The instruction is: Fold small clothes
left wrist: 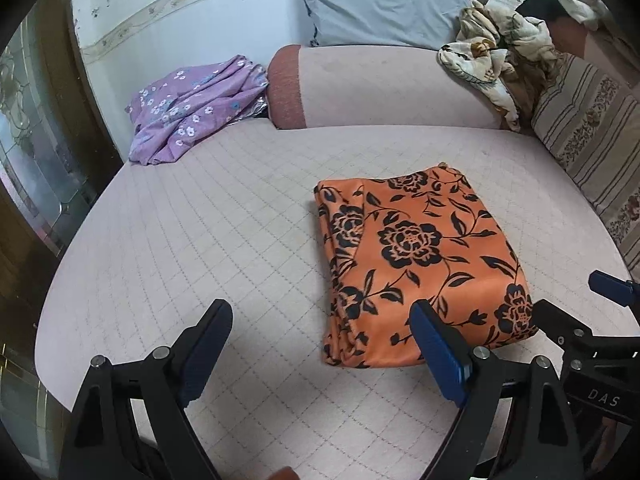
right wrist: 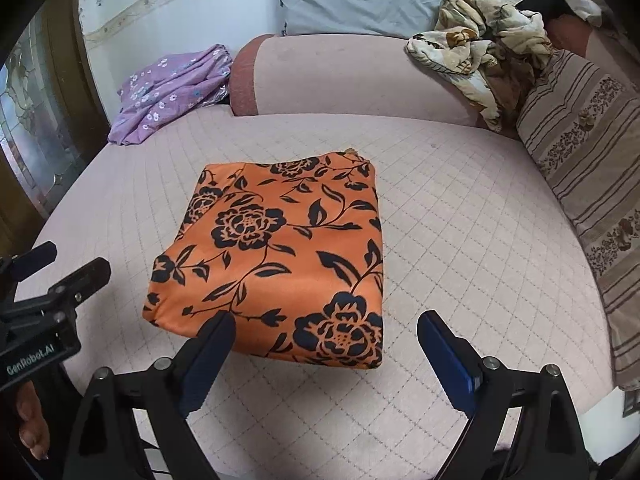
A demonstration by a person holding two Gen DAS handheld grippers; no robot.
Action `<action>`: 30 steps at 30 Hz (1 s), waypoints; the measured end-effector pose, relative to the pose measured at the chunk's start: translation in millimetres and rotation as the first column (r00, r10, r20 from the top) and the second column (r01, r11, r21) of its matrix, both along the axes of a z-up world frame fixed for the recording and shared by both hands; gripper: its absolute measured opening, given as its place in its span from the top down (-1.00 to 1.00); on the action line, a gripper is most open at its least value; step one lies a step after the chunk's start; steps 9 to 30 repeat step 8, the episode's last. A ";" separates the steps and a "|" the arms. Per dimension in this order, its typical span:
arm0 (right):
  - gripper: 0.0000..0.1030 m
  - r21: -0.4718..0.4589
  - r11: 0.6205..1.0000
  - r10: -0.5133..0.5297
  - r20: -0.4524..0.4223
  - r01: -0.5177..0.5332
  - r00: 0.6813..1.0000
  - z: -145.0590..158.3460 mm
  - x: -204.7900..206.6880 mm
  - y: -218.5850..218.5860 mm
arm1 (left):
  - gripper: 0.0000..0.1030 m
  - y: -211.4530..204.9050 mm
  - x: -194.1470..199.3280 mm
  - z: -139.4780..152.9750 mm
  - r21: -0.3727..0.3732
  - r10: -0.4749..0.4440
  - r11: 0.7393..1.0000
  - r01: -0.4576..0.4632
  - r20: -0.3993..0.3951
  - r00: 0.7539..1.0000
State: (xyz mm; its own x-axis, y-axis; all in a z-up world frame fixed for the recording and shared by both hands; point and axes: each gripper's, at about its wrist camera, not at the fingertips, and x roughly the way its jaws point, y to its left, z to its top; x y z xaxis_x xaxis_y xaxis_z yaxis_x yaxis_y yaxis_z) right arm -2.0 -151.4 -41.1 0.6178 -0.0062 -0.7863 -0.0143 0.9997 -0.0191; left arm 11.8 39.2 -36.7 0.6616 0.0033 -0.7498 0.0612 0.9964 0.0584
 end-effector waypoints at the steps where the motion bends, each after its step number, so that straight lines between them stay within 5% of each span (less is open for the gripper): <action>1: -0.83 0.000 1.000 0.002 0.001 -0.002 1.000 0.3 1.9 -0.6 | -0.75 -1.4 1.8 -0.1 0.001 -0.001 1.000 0.001 -0.001 1.000; 30: -0.83 0.004 1.000 0.006 -0.012 -0.006 1.000 -4.3 14.1 -0.1 | -0.82 -11.2 13.9 -1.0 -0.007 -0.033 0.999 0.033 0.006 0.999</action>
